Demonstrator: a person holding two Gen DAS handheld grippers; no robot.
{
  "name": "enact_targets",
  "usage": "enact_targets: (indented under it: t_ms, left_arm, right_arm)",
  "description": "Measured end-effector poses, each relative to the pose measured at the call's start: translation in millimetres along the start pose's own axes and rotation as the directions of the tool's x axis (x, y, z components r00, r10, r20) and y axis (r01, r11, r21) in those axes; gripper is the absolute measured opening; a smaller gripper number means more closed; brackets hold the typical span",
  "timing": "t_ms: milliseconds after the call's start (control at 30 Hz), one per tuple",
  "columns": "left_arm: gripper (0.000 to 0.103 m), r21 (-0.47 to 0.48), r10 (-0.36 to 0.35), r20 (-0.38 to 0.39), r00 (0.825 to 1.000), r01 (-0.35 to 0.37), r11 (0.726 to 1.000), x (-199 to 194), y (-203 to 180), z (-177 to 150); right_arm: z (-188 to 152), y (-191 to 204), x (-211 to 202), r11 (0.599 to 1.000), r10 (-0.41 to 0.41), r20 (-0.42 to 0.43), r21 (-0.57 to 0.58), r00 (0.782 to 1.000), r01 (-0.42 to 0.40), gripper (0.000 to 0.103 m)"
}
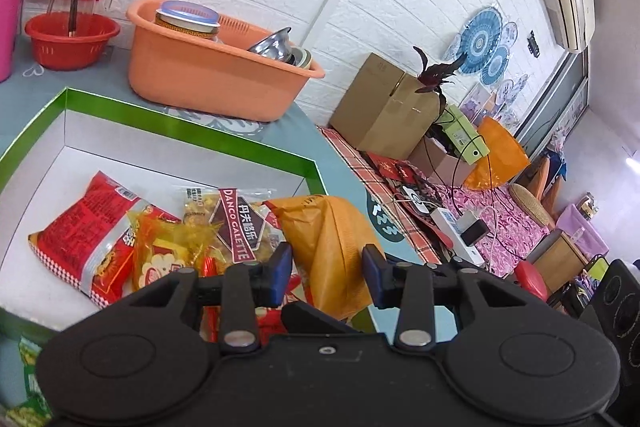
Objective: Organize snacks
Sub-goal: 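Lower the orange pouch into the green box and open the left gripper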
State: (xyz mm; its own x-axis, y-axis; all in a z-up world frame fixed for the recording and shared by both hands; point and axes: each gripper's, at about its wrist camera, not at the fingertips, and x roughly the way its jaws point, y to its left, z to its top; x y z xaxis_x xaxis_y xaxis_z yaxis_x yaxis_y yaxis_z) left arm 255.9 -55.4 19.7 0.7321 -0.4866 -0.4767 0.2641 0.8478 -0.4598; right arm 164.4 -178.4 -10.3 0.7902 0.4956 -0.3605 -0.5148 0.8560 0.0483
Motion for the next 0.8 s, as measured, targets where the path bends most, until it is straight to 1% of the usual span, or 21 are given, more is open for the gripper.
enact_targets:
  t_ms: [33, 67, 100, 133, 200, 233, 300, 367, 433, 533, 600, 667, 800]
  left_arm:
    - [0.041, 0.002, 0.001, -0.003, 1.000, -0.001, 1.000, 2, 2, 1]
    - [0.052, -0.003, 0.003, -0.011, 1.000, -0.003, 1.000, 5, 4, 2]
    - [0.068, -0.008, 0.008, -0.016, 1.000, -0.008, 1.000, 6, 6, 1]
    - [0.103, -0.013, 0.012, -0.018, 1.000, -0.012, 1.000, 7, 8, 0]
    - [0.103, -0.013, 0.037, 0.003, 0.999, -0.037, 0.999, 5, 10, -4]
    - [0.103, 0.003, 0.048, 0.014, 0.999, -0.048, 0.999, 2, 10, -7]
    - [0.103, 0.021, 0.057, 0.006, 0.998, -0.057, 0.998, 0, 9, -9]
    - [0.103, 0.017, 0.065, -0.002, 0.998, -0.065, 0.998, -5, 8, -9]
    - [0.103, 0.021, 0.057, 0.009, 0.998, -0.057, 0.998, -16, 4, -8]
    - [0.103, 0.038, 0.060, 0.032, 0.998, -0.061, 0.997, -40, -6, -8]
    - [0.103, 0.058, 0.057, 0.051, 0.997, -0.060, 0.997, -60, -14, -9]
    - [0.103, 0.075, 0.053, 0.065, 0.996, -0.058, 0.995, -80, -19, -13]
    - [0.103, 0.081, 0.079, 0.074, 0.994, -0.085, 0.993, -118, -21, -24]
  right_arm:
    - [0, -1, 3, 1.000, 0.000, 0.003, 0.003, 1.000, 0.000, 0.103]
    - [-2, -3, 6, 1.000, 0.000, 0.008, 0.005, 1.000, 0.000, 0.103]
    - [-3, -4, 10, 1.000, 0.001, 0.007, 0.003, 1.000, -0.001, 0.103]
    - [-4, -4, 14, 1.000, -0.002, -0.004, -0.002, 1.000, 0.002, 0.103]
    - [-6, -5, 22, 1.000, -0.028, -0.035, -0.012, 0.999, 0.027, 0.103]
    - [-8, -4, 24, 0.999, -0.039, -0.042, -0.017, 0.998, 0.039, 0.103]
    - [-12, -4, 25, 0.999, -0.045, -0.043, -0.021, 0.998, 0.044, 0.103]
    - [-12, -2, 22, 0.998, -0.048, -0.046, -0.032, 0.998, 0.047, 0.103]
    - [-8, 1, 16, 0.998, -0.059, -0.046, -0.035, 0.997, 0.058, 0.103]
    - [0, 6, -3, 0.997, -0.064, -0.012, -0.041, 0.998, 0.064, 0.103]
    - [5, 10, -21, 0.998, -0.050, 0.013, -0.040, 0.999, 0.051, 0.103]
    - [10, 16, -39, 0.997, -0.058, 0.013, -0.050, 0.998, 0.059, 0.103]
    - [12, 33, -71, 0.995, -0.053, 0.013, -0.081, 0.998, 0.054, 0.103]
